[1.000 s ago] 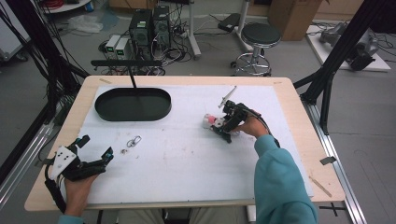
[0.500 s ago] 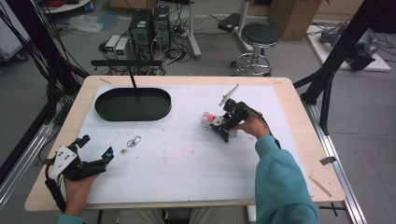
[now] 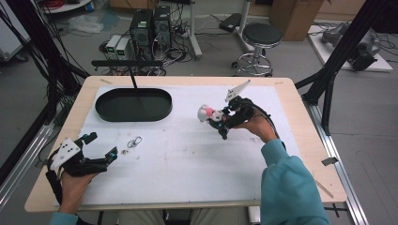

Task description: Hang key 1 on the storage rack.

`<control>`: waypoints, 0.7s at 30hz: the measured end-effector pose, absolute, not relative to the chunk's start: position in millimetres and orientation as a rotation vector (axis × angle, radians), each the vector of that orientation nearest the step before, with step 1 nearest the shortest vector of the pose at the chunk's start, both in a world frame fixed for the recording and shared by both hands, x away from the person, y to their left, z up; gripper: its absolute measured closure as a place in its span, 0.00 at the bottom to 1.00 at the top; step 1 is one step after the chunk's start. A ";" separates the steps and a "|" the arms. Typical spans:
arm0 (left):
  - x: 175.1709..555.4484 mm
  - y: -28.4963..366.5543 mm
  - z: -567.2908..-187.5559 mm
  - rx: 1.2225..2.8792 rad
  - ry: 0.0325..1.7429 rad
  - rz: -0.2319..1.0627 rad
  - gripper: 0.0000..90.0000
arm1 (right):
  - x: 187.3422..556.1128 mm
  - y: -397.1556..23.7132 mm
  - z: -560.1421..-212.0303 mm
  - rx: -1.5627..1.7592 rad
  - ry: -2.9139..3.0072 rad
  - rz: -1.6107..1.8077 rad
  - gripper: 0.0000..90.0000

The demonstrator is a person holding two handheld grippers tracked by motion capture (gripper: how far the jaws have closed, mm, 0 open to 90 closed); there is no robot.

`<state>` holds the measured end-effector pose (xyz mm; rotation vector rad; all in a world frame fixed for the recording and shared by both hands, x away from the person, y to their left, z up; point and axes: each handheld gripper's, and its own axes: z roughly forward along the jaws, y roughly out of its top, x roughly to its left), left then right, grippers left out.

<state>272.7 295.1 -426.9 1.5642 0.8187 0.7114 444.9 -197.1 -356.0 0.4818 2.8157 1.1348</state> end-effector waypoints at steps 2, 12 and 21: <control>276.0 290.6 -421.0 1.588 0.788 0.682 0.02 | 439.7 -195.8 -348.0 0.443 2.791 1.206 0.46; 303.4 265.0 -380.3 1.698 0.619 0.536 0.02 | 422.2 -181.0 -329.9 0.291 2.760 1.331 0.46; 331.6 232.1 -348.7 1.794 0.476 0.442 0.02 | 412.9 -160.0 -321.6 0.189 2.787 1.370 0.46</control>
